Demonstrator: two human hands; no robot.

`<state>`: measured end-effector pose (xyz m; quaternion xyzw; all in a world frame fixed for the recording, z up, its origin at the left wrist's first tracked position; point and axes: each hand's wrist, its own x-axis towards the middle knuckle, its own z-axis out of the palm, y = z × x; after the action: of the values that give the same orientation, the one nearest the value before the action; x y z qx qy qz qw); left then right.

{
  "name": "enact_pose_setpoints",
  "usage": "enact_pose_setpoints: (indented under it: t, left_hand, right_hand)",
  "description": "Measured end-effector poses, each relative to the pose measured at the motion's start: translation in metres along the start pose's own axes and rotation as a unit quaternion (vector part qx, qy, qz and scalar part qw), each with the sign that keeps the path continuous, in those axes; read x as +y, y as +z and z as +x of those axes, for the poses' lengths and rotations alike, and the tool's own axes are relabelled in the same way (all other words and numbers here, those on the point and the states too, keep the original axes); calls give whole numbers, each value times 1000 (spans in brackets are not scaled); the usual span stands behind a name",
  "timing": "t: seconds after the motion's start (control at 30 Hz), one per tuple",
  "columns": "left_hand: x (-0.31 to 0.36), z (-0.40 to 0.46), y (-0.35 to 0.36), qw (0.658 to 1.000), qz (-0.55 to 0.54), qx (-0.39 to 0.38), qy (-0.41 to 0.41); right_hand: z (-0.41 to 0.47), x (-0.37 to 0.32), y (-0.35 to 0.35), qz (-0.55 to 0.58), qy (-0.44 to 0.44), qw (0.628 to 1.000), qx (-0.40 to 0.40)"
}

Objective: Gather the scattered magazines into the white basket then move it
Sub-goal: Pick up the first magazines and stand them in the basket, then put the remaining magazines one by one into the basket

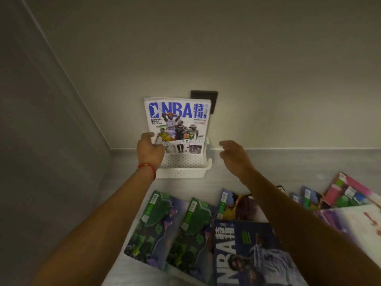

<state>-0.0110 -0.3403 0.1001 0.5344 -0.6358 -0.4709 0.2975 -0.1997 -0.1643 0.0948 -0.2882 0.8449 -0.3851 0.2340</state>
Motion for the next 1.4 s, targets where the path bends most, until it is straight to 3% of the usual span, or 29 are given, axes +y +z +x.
enact_pose_setpoints:
  t: [0.1,0.27,0.47,0.57,0.7,0.77,0.87,0.97,1.07,1.2,1.27,1.33,1.4]
  left_hand:
    - [-10,-69,35,996,0,-48,73]
    - [-29,-190,107,972,92,-189,109]
    - [-52,-314,194,855,257,-407,192]
    - [-62,-343,229,793,398,-404,222]
    - [-73,-359,253,754,490,-386,207]
    - [-78,-362,257,737,525,-367,216]
    - [-80,-363,263,741,530,-359,204]
    - [-77,-361,269,754,514,-371,173]
    - [-78,-361,271,753,515,-375,164]
    - [-80,-364,271,746,529,-365,177]
    - [-76,-365,270,748,525,-370,170]
    - [-63,-363,272,769,492,-380,149]
    - [-38,-363,276,840,390,-352,135]
  right_hand:
    - [-54,56,-32,-40,-26,999,-10]
    - [-130,150,-89,-122,-24,992,-8]
    - [-173,261,-188,-274,59,960,-26]
    - [-172,294,-241,-237,100,966,2]
    - [-163,334,-285,-277,213,937,25]
    - [-163,356,-301,-234,312,919,52]
    - [-172,386,-313,-202,384,900,49]
    - [-182,409,-313,-237,353,903,64]
    - [-183,419,-325,-192,314,926,80]
    - [-190,415,-358,-24,214,976,36]
    - [-200,411,-374,114,178,977,41]
    - [-209,409,-391,224,146,961,63]
    - [-212,403,-408,294,119,947,53]
